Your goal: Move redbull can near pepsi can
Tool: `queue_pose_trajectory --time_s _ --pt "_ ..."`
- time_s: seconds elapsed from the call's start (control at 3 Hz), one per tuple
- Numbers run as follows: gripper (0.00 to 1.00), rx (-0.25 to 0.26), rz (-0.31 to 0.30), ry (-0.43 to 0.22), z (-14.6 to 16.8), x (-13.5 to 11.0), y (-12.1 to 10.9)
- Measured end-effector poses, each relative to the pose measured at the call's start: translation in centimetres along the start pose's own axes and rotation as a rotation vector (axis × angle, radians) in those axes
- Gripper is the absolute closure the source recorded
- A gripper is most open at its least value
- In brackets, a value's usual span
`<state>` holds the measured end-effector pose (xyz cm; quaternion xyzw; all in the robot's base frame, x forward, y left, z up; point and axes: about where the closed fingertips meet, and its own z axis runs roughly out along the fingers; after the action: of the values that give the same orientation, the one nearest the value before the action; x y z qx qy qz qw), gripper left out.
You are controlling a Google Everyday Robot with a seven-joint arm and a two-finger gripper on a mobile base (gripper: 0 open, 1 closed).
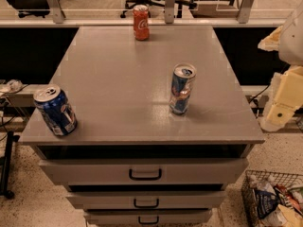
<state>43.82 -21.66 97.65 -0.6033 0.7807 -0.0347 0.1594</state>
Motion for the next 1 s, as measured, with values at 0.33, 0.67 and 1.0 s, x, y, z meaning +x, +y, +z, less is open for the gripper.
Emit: queue_pose_trajectory --time_s 0.33,0.67,1.0 --pt "0.0 0.0 0.0 0.0 0.0 0.0 0.0" --pt "0.0 -0.005 0.023 -0.062 1.2 -0.6 -0.8" --pt "0.0 -0.023 0.048 -0.193 3.9 -2.0 -2.8"
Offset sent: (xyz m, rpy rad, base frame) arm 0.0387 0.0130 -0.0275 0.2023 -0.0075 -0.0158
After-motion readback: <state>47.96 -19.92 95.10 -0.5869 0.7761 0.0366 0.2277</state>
